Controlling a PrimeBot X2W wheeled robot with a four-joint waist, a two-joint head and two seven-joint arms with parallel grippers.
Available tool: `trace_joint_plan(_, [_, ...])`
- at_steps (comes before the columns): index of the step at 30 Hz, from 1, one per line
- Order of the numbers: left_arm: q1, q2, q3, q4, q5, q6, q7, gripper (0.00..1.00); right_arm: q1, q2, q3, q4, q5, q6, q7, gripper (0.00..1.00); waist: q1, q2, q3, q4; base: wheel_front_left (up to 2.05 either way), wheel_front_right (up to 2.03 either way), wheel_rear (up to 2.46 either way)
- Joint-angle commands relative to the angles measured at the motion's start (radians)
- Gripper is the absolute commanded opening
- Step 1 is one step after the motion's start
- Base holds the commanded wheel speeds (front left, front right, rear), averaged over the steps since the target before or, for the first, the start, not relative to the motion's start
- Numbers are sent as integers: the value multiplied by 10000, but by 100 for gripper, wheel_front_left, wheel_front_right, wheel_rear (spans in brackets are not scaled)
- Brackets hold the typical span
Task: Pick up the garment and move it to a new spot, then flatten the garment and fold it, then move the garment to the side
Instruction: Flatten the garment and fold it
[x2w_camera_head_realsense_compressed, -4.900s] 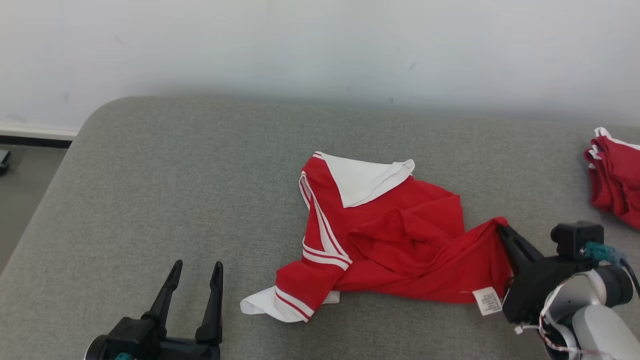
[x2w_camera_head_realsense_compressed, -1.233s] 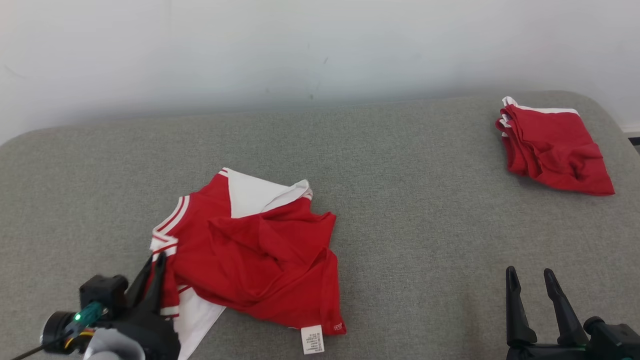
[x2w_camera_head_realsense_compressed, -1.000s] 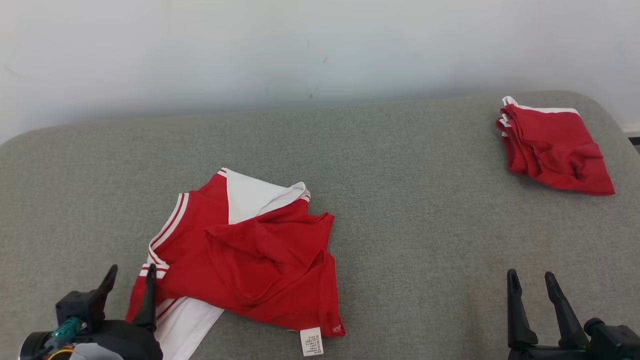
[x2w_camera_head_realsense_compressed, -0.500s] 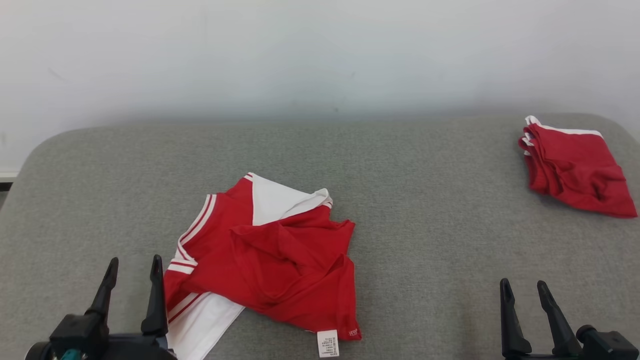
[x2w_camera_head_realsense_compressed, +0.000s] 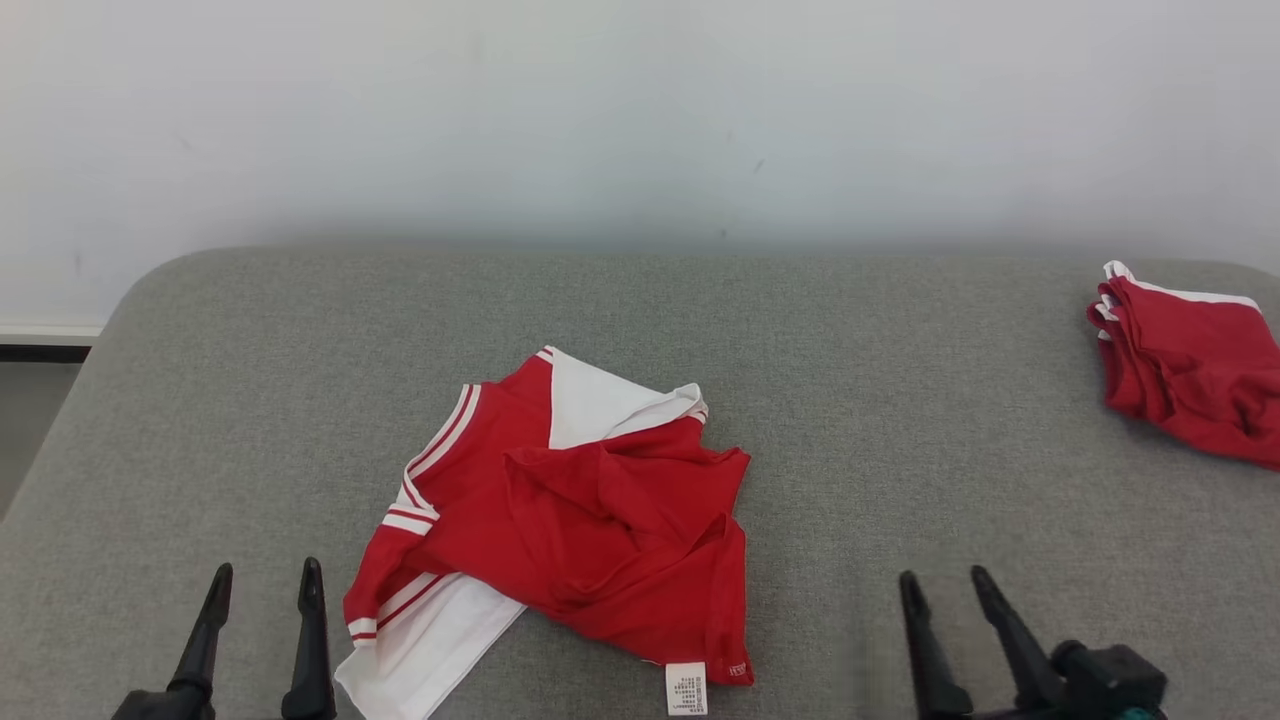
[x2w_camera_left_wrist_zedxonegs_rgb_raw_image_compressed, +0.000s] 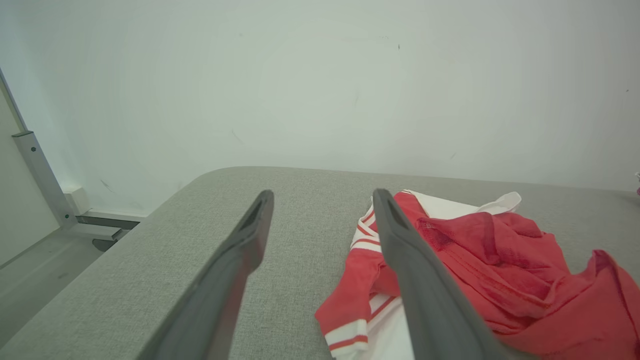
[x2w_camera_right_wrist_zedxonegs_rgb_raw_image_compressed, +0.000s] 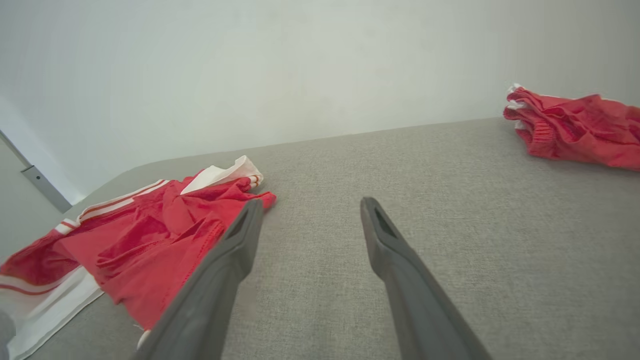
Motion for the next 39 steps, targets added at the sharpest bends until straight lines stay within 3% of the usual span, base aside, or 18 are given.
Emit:
trace_joint_plan(1, [62, -64, 16, 1, 91, -16, -32, 100, -116, -39, 130, 43, 37, -27, 50, 100, 1, 0, 8, 20, 0, 0, 0])
trace_joint_plan(4, [-165, -210, -50, 41, 170, -105, -32, 100, -771, -71, 1065, 495, 125, -27, 374, 100, 1, 0, 102, 175, 0, 0, 0])
trace_joint_plan(11, [-415, -387, -284, 130, 261, -193, -32, 100, -1639, -13, 2074, 1706, 240, -27, 643, 100, 1, 0, 300, 659, 0, 0, 0])
trace_joint_plan(21, [-722, -524, -350, 368, 146, -289, -32, 100, -2949, 87, 2775, 4149, 343, -27, 223, 100, 1, 0, 691, 1005, 0, 0, 0])
trace_joint_plan(22, [-749, -529, -358, 385, 148, -267, -32, 100, -3110, 96, 2870, 4408, 422, -27, 165, 50, 1, 0, 706, 1017, 0, 0, 0])
trace_joint_plan(23, [-773, -534, -367, 406, 152, -266, -32, 100, -3253, 99, 2938, 4655, 512, -27, 77, 7, 1, 0, 719, 1030, 0, 0, 0])
trace_joint_plan(24, [-793, -531, -371, 425, 151, -270, -32, 100, -3374, 101, 2981, 4890, 626, -27, -9, 0, 1, 0, 725, 1035, 0, 0, 0])
trace_joint_plan(31, [-742, -570, -347, 475, 79, -281, -32, 100, -3796, -155, 2173, 5260, 841, -27, -900, 0, 1, 0, 666, 780, 0, 0, 0])
trace_joint_plan(39, [-557, -607, -374, 494, -24, -273, -33, 100, -2981, -1026, 430, 3502, 906, -27, -1010, 0, 1, 0, 574, 431, 0, 0, 0])
